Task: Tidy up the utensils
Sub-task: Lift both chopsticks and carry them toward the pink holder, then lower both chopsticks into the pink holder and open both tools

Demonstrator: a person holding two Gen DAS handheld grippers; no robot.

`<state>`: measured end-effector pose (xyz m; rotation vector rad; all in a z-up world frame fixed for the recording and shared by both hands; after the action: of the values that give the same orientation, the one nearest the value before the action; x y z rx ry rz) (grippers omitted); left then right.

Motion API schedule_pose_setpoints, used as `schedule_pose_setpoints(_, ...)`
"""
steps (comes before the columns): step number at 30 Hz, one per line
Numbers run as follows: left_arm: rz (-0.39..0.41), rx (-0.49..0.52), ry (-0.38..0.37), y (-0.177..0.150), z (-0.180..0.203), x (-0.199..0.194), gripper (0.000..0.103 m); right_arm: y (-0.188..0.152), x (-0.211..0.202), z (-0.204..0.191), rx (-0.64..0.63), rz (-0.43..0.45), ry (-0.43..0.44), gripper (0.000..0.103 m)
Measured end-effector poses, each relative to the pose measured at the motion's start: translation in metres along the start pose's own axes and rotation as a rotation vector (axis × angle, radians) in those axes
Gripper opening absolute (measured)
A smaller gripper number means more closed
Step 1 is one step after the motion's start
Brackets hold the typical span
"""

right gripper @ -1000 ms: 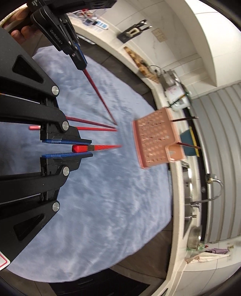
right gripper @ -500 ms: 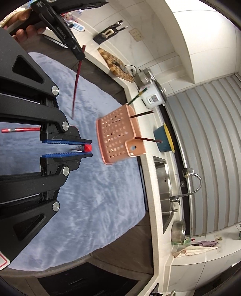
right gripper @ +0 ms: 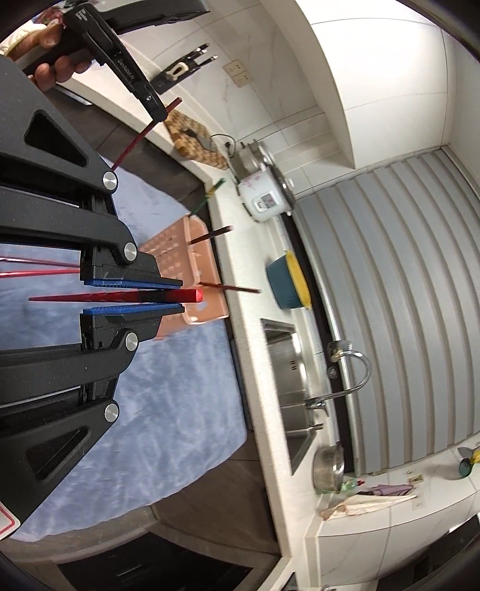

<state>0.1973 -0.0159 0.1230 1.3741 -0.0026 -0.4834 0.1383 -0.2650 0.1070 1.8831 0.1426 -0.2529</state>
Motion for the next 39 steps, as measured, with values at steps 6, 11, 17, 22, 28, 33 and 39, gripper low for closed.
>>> schedule_pose_setpoints(6, 0.098, 0.011, -0.023, 0.051, 0.009, 0.009, 0.007, 0.042, 0.021, -0.014, -0.015, 0.082, 0.018, 0.007)
schedule_pose_setpoints(11, 0.185, 0.023, -0.031, 0.097, 0.017, 0.027, 0.007, 0.078, 0.044, -0.026, -0.02, 0.153, 0.02, 0.007)
schedule_pose_setpoints(17, 0.223, 0.042, -0.033, 0.119, 0.02, 0.058, 0.007, 0.107, 0.081, -0.031, 0.03, 0.198, 0.031, 0.007)
schedule_pose_setpoints(22, 0.194, 0.043, -0.026, 0.114, 0.017, 0.088, 0.007, 0.112, 0.11, -0.039, 0.029, 0.218, 0.035, 0.007)
schedule_pose_setpoints(28, 0.137, 0.037, -0.015, 0.091, 0.01, 0.115, 0.007, 0.092, 0.145, -0.041, 0.011, 0.161, 0.022, 0.007)
schedule_pose_setpoints(33, 0.087, 0.031, -0.006, 0.071, 0.005, 0.131, 0.007, 0.064, 0.168, -0.033, 0.025, 0.087, 0.01, 0.007)
schedule_pose_setpoints(39, 0.047, 0.024, 0.012, 0.055, 0.0, 0.143, 0.007, 0.042, 0.184, -0.028, 0.029, 0.033, 0.001, 0.007)
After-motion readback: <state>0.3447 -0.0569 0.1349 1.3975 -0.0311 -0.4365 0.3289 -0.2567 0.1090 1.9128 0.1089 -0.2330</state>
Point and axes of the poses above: each gripper's, at about its wrist camera, not at the fingertips, and x roughly the way its jaws point, z to its right, y to its top, the point moved 4 cm from there along x, roughly the way its jaws point, and after that the axes turned 12 degrees about z, right-handed, at the moved point
